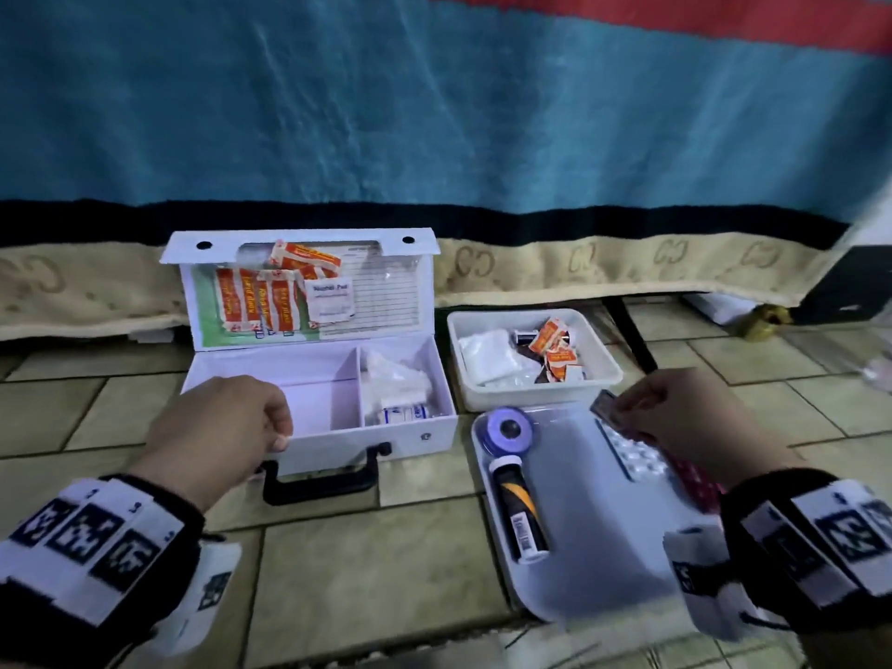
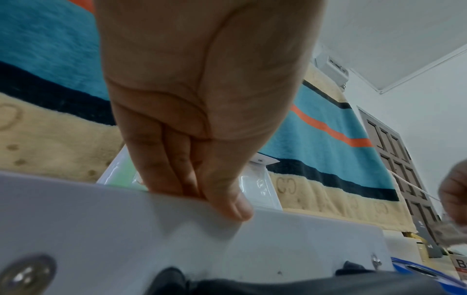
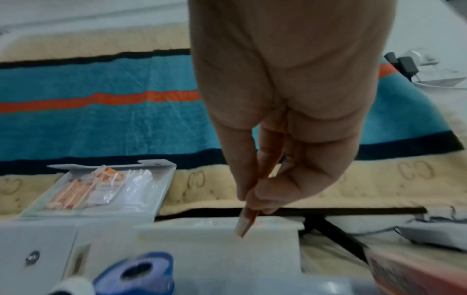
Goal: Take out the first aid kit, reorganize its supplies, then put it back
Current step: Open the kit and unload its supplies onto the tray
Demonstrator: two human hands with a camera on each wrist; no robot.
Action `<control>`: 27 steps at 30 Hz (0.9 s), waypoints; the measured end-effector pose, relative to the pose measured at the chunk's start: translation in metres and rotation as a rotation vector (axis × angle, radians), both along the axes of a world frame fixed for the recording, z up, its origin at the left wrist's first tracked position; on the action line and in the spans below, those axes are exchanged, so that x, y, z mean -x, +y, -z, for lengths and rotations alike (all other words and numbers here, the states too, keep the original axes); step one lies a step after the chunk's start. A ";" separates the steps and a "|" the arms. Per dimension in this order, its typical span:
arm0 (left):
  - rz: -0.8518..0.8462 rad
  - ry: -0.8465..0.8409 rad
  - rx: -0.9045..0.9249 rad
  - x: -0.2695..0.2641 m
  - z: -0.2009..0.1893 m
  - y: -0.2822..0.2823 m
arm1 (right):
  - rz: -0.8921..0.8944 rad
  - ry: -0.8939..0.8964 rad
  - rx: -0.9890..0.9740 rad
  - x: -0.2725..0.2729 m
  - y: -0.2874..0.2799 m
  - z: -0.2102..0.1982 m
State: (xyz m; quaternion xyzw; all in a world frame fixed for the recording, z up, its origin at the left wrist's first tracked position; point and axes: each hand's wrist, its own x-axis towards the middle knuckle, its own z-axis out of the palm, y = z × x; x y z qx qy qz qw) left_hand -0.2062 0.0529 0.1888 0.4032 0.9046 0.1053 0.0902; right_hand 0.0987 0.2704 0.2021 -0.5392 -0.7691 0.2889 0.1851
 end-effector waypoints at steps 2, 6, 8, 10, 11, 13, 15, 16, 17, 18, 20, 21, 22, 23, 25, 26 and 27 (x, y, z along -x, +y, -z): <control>0.008 -0.003 0.012 0.001 0.000 0.001 | 0.019 -0.050 0.046 -0.005 0.001 0.012; 0.014 -0.023 0.017 0.003 0.000 0.003 | 0.012 -0.101 0.085 -0.002 0.002 0.028; 0.013 -0.026 0.015 0.003 0.000 0.003 | -0.024 -0.196 0.104 0.001 0.002 0.030; 0.007 -0.030 0.006 0.004 0.001 0.003 | -0.052 -0.291 0.098 0.004 0.002 0.029; 0.001 -0.034 0.002 0.004 0.001 0.003 | -0.075 -0.346 0.090 0.006 0.001 0.027; -0.009 -0.043 0.003 0.004 0.001 0.003 | -0.115 -0.490 0.041 0.011 -0.004 0.021; -0.006 -0.051 0.008 0.004 0.001 0.003 | -0.128 -0.562 -0.052 0.019 -0.006 0.016; -0.006 -0.054 0.009 0.005 0.001 0.004 | -0.123 -0.549 -0.092 0.025 -0.007 0.011; -0.011 -0.057 0.008 0.005 0.001 0.004 | -0.132 -0.509 -0.125 0.031 -0.008 0.007; -0.017 -0.062 0.007 0.005 0.002 0.004 | -0.172 -0.463 -0.143 0.041 -0.011 0.001; -0.029 -0.072 0.010 0.006 0.003 0.004 | -0.317 -0.358 -0.156 0.062 -0.021 -0.009; -0.035 -0.077 0.009 0.006 0.003 0.004 | -0.410 -0.307 -0.145 0.075 -0.029 -0.013; -0.040 -0.081 0.006 0.006 0.002 0.003 | -0.513 -0.277 -0.135 0.087 -0.038 -0.016; -0.045 -0.086 0.003 0.006 0.002 0.003 | -0.606 -0.270 -0.142 0.099 -0.044 -0.015; -0.046 -0.099 -0.002 0.006 0.001 0.003 | -0.704 -0.303 -0.176 0.121 -0.051 -0.008; -0.044 -0.102 -0.004 0.005 0.001 0.003 | -0.722 -0.320 -0.185 0.130 -0.053 -0.005; -0.044 -0.100 -0.003 0.004 0.001 0.003 | -0.735 -0.335 -0.190 0.138 -0.055 -0.002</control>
